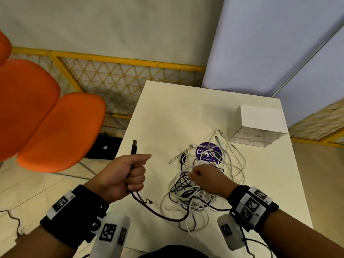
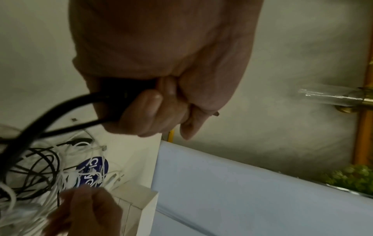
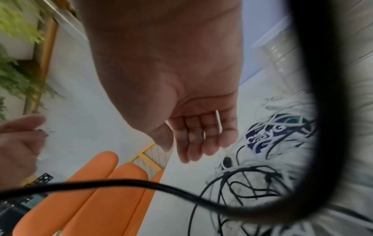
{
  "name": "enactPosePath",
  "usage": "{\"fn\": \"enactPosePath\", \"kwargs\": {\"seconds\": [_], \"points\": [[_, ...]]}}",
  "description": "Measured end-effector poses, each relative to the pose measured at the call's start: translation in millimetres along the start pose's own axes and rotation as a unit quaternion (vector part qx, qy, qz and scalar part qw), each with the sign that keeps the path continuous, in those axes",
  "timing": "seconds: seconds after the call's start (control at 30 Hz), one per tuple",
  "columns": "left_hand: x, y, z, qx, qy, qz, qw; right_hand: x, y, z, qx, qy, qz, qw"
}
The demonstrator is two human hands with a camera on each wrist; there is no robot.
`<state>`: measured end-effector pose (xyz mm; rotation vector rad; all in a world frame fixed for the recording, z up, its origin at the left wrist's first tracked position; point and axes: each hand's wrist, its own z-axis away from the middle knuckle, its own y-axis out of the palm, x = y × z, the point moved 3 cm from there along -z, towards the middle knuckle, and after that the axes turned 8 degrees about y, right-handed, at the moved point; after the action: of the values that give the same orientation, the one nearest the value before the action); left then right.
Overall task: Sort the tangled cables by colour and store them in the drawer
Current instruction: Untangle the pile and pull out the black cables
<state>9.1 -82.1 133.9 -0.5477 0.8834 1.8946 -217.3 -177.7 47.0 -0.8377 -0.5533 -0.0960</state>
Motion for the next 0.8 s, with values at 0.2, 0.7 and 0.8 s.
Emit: {"fn": "enactPosePath", "kwargs": {"seconds": [0.2,0.7,0.8], "points": [[2.4,-13.3,-4.0,-0.025,0.008,-0.005,1.000,24.0,33.3,-77.4,0.000,0.026,0.101,0.995],[2.4,-27.3,-15.4,-0.055,0.006,0.025,0.998,3.2,76.4,-123.2,-0.062,0.165,0.258,0.950],[3.4,-26.9,-19.5,-0.040,0.010,0.014,0.999,0.3,79.3,-123.3,-0.076,0.141,0.261,0.952]]}}
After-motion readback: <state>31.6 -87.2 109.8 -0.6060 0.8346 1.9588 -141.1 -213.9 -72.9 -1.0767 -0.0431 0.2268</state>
